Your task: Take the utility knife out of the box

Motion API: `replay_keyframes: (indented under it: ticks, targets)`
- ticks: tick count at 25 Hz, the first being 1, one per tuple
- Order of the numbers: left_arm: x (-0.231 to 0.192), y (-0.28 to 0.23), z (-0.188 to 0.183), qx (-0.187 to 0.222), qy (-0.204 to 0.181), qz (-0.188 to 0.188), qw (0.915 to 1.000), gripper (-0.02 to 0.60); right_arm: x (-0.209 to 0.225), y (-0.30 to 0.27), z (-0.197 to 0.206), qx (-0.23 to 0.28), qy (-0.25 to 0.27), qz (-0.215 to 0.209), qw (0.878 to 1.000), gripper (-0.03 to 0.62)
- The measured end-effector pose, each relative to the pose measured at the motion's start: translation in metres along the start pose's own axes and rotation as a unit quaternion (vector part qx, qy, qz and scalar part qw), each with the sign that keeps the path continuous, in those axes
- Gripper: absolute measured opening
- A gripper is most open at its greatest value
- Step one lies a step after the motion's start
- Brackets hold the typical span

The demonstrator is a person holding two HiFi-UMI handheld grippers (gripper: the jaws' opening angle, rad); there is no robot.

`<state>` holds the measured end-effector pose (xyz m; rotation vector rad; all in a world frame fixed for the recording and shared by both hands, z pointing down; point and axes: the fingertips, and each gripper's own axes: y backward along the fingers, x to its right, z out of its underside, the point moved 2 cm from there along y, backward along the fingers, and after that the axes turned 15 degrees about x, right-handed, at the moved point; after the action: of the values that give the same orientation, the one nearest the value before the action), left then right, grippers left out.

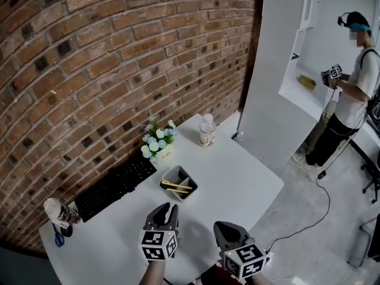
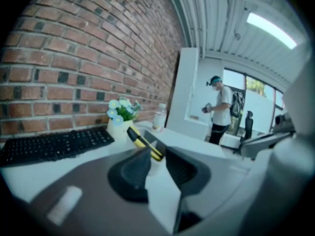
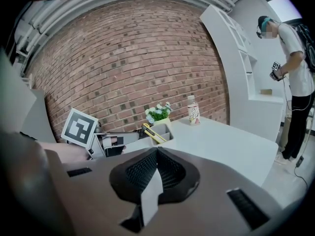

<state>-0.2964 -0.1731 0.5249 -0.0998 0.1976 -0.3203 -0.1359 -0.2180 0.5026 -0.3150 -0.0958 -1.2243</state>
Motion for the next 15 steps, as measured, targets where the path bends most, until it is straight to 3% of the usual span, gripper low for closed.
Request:
replay_keyframes:
  ticks: [15]
  targets:
    - [-0.033,-0.047,0.022,-0.023,0.042,-0.045,0.9978,0.106,0.029,-0.049,0.009,-0.037,-0.012,-0.025,0.999,0.008]
